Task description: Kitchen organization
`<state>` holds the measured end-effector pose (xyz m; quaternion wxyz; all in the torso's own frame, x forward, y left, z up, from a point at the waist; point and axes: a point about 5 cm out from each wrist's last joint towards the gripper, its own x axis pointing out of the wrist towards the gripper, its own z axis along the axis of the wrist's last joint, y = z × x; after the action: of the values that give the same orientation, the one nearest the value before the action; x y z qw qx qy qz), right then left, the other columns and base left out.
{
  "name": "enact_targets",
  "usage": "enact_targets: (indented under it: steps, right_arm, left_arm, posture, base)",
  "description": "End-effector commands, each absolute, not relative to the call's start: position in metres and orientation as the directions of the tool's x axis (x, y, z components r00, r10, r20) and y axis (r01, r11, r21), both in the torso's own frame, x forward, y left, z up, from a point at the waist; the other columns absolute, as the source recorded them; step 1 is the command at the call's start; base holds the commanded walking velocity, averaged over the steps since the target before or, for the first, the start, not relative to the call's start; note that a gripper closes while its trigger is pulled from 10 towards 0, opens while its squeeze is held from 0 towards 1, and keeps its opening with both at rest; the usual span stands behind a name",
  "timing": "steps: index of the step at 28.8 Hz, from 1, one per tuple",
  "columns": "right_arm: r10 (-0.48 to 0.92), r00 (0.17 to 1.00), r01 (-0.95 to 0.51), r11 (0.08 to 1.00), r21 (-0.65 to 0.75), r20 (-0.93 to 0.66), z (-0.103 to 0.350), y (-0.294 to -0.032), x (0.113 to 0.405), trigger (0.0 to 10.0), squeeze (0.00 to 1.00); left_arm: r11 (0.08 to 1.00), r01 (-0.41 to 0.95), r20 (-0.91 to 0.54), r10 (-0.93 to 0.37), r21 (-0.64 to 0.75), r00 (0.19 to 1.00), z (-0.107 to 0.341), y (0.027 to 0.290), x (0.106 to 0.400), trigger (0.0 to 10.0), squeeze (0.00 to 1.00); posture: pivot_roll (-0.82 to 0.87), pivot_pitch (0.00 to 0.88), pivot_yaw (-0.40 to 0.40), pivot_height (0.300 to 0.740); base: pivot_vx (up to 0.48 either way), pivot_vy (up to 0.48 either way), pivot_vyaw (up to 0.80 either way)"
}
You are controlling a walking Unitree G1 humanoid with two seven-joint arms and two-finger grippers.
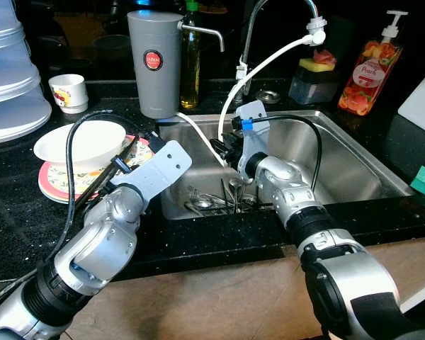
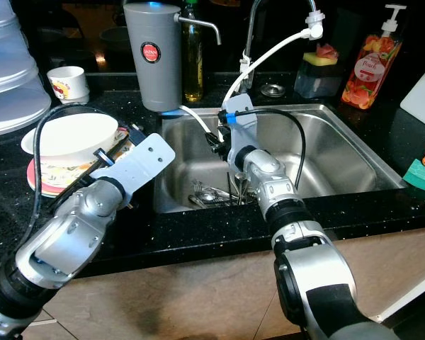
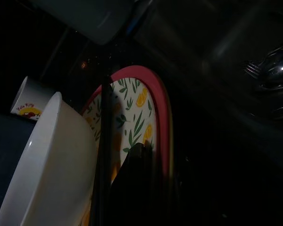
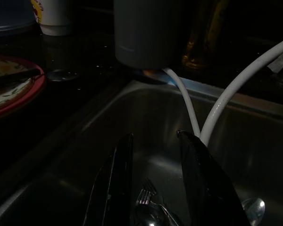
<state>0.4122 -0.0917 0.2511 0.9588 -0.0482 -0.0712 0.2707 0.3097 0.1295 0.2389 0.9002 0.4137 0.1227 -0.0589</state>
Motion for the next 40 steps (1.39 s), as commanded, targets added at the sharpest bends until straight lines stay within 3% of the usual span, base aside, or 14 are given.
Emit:
enact_targets:
  steps: [1,13,27,28,29,30,32,38,39,40]
  right_arm:
    - [0.524,0.842,-0.509,0.851,-0.133,0.128,0.258,-0.092,0.413,10.0,0.00]
    - [0.532,0.837,-0.518,0.845,-0.130,0.127,0.257,-0.090,0.412,10.0,0.00]
    - [0.535,0.835,-0.520,0.844,-0.132,0.130,0.258,-0.090,0.412,10.0,0.00]
    - [0.535,0.835,-0.520,0.844,-0.133,0.130,0.258,-0.090,0.412,10.0,0.00]
    - [0.535,0.835,-0.520,0.844,-0.133,0.130,0.258,-0.090,0.412,10.0,0.00]
    - [0.535,0.835,-0.520,0.844,-0.133,0.130,0.258,-0.090,0.412,10.0,0.00]
    - [0.534,0.835,-0.519,0.844,-0.134,0.130,0.258,-0.090,0.412,10.0,0.00]
    - [0.535,0.835,-0.520,0.844,-0.132,0.129,0.259,-0.090,0.412,10.0,0.00]
    - [0.536,0.834,-0.521,0.843,-0.131,0.129,0.259,-0.090,0.412,10.0,0.00]
    - [0.537,0.834,-0.522,0.843,-0.131,0.130,0.259,-0.090,0.412,10.0,0.00]
  left_arm:
    - [0.648,0.369,-0.477,-0.010,0.667,0.879,0.206,0.133,0.305,0.0,0.00]
    - [0.587,0.213,-0.418,0.238,0.781,0.876,0.211,0.179,0.310,0.0,0.00]
    - [0.609,0.272,-0.462,0.176,0.745,0.870,0.206,0.166,0.306,0.0,0.00]
    - [0.609,0.275,-0.461,0.170,0.744,0.871,0.206,0.165,0.307,1.2,0.00]
    - [0.607,0.274,-0.457,0.167,0.746,0.874,0.207,0.165,0.308,10.0,0.00]
    - [0.607,0.274,-0.457,0.167,0.746,0.874,0.207,0.165,0.308,10.0,0.00]
    - [0.619,0.273,-0.455,0.153,0.736,0.877,0.209,0.164,0.309,10.0,1.00]
    - [0.627,0.241,-0.429,0.166,0.741,0.888,0.215,0.166,0.310,10.0,1.00]
    - [0.634,0.221,-0.412,0.170,0.741,0.895,0.218,0.166,0.312,10.0,0.47]
    - [0.642,0.200,-0.393,0.172,0.740,0.903,0.222,0.166,0.313,10.0,0.00]
  posture:
    - [0.00,0.116,-0.032,0.740]
    - [0.00,0.112,-0.035,0.740]
    - [0.00,0.106,-0.034,0.740]
    - [0.00,0.105,-0.035,0.740]
    - [0.00,0.105,-0.035,0.740]
    - [0.00,0.105,-0.035,0.740]
    - [0.00,0.107,-0.036,0.740]
    - [0.00,0.112,-0.036,0.740]
    - [0.00,0.113,-0.037,0.740]
    - [0.00,0.113,-0.037,0.740]
  base:
    - [0.000,0.000,0.00]
    - [0.000,0.000,0.00]
    - [0.000,0.000,0.00]
    - [0.000,0.000,0.00]
    - [0.000,0.000,0.00]
    - [0.000,0.000,0.00]
    - [0.000,0.000,0.00]
    - [0.000,0.000,0.00]
    - [0.000,0.000,0.00]
    - [0.000,0.000,0.00]
